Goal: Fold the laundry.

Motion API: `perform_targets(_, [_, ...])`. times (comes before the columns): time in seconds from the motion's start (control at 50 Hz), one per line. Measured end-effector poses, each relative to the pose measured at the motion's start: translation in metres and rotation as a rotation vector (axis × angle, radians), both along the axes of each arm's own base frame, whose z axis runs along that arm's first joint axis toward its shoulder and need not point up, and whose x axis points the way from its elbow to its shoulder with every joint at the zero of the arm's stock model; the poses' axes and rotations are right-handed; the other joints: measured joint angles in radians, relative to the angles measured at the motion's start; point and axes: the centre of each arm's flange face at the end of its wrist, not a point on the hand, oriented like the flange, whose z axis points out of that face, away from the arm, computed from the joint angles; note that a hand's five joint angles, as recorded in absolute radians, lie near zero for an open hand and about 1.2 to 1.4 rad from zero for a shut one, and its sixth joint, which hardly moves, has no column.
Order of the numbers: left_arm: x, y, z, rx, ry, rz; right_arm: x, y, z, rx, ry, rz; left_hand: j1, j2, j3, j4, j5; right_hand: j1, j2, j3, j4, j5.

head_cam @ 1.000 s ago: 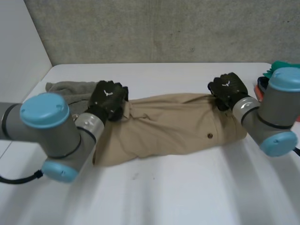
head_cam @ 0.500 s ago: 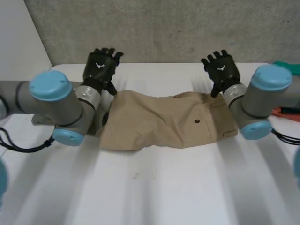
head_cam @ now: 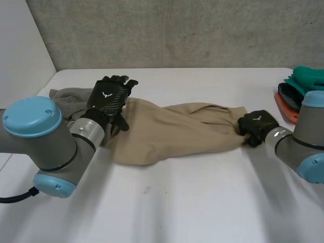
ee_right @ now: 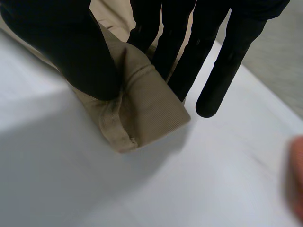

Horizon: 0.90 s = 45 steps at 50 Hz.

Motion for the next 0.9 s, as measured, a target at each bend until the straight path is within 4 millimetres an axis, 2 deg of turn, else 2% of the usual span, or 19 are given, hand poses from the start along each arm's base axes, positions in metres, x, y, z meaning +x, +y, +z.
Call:
perform_targets(0.08, [0.001,0.002,0.009,-0.013,0.016,0.001,-0.021,-0.009,0.014,-0.077,0.059,-0.093,0.0,0.0,0.0,0.0,0.0,0.011,0.0,0.002,0.008,0.016])
perform_targets(0.16, [0.002,0.004,0.017,-0.026,0.026,0.002,-0.032,-0.01,0.033,-0.142,0.115,-0.119,0.0,0.0,0.0,0.0,0.0,0.034,0.0,0.002,0.01,0.025])
perform_targets(0.18, [0.003,0.007,0.023,-0.036,0.033,0.001,-0.038,-0.008,0.049,-0.197,0.171,-0.118,0.0,0.0,0.0,0.0,0.0,0.035,0.0,0.002,0.01,0.028])
perform_targets(0.26, [0.006,0.013,0.031,-0.046,0.047,-0.001,-0.034,-0.003,0.07,-0.294,0.271,-0.071,0.0,0.0,0.0,0.0,0.0,0.035,0.003,0.002,0.01,0.032])
perform_targets(0.3, [0.007,0.015,0.034,-0.046,0.056,-0.001,-0.021,0.001,0.078,-0.344,0.297,-0.025,0.0,0.0,0.0,0.0,0.0,0.041,0.004,0.002,0.01,0.032])
perform_targets(0.36, [0.008,0.018,0.036,-0.041,0.072,0.0,0.012,0.013,0.087,-0.435,0.305,0.08,0.0,0.0,0.0,0.0,0.0,0.042,0.004,0.007,0.01,0.032])
perform_targets(0.42, [0.01,0.021,0.038,-0.032,0.092,0.003,0.065,0.039,0.092,-0.551,0.256,0.262,0.0,0.0,0.0,0.0,0.0,0.042,0.014,0.019,0.01,0.043])
perform_targets(0.44, [0.011,0.021,0.039,-0.03,0.096,0.005,0.076,0.045,0.091,-0.573,0.242,0.304,0.0,0.0,0.0,0.0,0.0,0.042,0.014,0.02,0.01,0.045])
perform_targets(0.52, [0.014,0.022,0.04,-0.025,0.111,0.012,0.131,0.088,0.073,-0.656,0.159,0.561,0.0,0.0,0.0,0.0,0.0,0.044,0.014,0.02,0.01,0.052])
perform_targets(0.58, [0.015,0.022,0.041,-0.025,0.115,0.016,0.158,0.119,0.049,-0.664,0.124,0.726,0.0,0.0,0.0,0.0,0.0,0.052,0.013,0.019,0.009,0.051])
perform_targets(0.6, [0.015,0.022,0.042,-0.025,0.116,0.016,0.163,0.126,0.042,-0.661,0.12,0.761,0.0,0.0,0.0,0.0,0.0,0.026,-0.036,-0.025,-0.036,0.01])
perform_targets(0.62, [0.015,0.022,0.042,-0.025,0.116,0.017,0.168,0.134,0.034,-0.653,0.117,0.798,0.0,0.0,0.0,0.0,0.0,-0.079,-0.163,-0.165,-0.178,-0.107])
perform_targets(0.64, [0.016,0.022,0.042,-0.026,0.117,0.018,0.174,0.143,0.023,-0.639,0.117,0.838,0.0,0.0,0.0,0.0,0.0,-0.291,-0.386,-0.382,-0.374,-0.324])
perform_targets(0.7, [0.016,0.02,0.043,-0.031,0.118,0.019,0.177,0.153,0.011,-0.6,0.115,0.875,0.0,0.0,0.0,0.0,0.0,-0.692,-0.793,-0.788,-0.787,-0.731])
perform_targets(0.72, [0.015,0.02,0.044,-0.034,0.119,0.019,0.176,0.154,0.011,-0.585,0.109,0.876,0.0,0.0,0.0,0.0,0.0,-0.778,-0.877,-0.88,-0.897,-0.829])
perform_targets(0.76, [0.014,0.018,0.047,-0.042,0.123,0.017,0.173,0.153,0.016,-0.551,0.084,0.861,0.0,0.0,0.0,0.0,0.0,-0.826,-0.938,-0.949,-0.961,-0.887])
perform_targets(0.84, [0.01,0.013,0.056,-0.066,0.144,0.009,0.158,0.14,0.045,-0.45,-0.047,0.768,0.0,0.0,0.0,0.0,0.0,-0.826,-0.942,-0.957,-0.973,-0.897])
perform_targets(0.9, [0.001,0.007,0.063,-0.073,0.169,-0.006,0.139,0.124,0.078,-0.342,-0.232,0.653,0.0,0.0,0.0,0.0,0.0,-0.826,-0.942,-0.957,-0.973,-0.904])
